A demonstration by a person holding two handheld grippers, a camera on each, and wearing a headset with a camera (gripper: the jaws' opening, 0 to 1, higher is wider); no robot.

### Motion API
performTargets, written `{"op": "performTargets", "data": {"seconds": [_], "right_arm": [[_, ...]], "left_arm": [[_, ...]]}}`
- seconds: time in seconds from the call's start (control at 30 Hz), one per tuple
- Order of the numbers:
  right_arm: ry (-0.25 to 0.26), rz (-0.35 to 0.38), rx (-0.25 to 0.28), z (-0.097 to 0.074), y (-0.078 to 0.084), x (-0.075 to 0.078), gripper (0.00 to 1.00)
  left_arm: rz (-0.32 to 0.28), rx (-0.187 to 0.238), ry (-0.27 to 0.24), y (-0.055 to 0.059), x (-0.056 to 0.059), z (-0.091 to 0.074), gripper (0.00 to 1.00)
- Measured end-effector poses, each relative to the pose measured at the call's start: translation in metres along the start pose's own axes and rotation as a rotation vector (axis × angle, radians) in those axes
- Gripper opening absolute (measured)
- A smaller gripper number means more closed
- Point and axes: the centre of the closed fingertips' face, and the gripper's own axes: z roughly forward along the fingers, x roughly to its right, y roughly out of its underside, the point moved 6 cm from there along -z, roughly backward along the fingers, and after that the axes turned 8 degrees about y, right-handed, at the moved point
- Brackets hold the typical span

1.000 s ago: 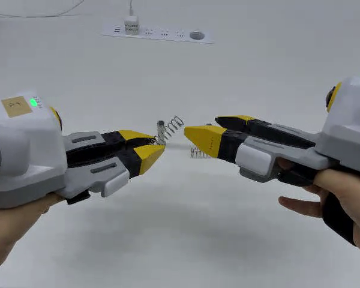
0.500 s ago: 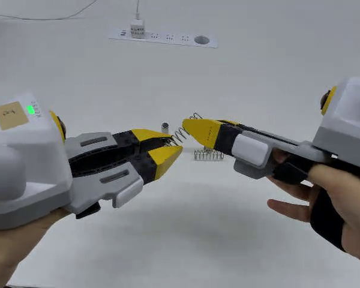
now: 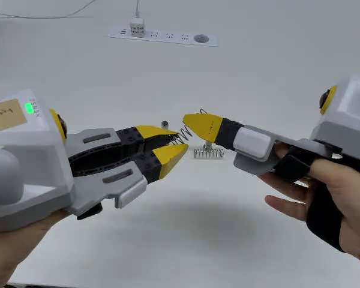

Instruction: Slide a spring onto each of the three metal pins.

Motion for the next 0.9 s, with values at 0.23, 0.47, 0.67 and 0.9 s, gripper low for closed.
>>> {"op": "performTargets", "data": {"seconds": [0.23, 0.47, 0.67, 0.9], "right_arm": [[-0.022, -0.040, -0.010, 0.001, 0.000, -0.004, 0.12], [-0.026, -0.163, -0.017, 0.004, 0.003, -0.008, 0.11], [-0.006, -0.255, 0.000, 0.008, 0.002, -0.009, 0.11], [0.037, -0.371, 0.047, 0.014, -0.006, -0.005, 0.11]], "left_arm": [[0.008, -0.036, -0.002, 0.000, -0.001, 0.001, 0.10], [0.031, -0.088, -0.004, 0.003, -0.001, 0.000, 0.11], [0.035, -0.132, -0.024, 0.011, -0.003, -0.001, 0.15], [-0.016, -0.198, -0.061, 0.028, -0.006, -0.005, 0.22]]}}
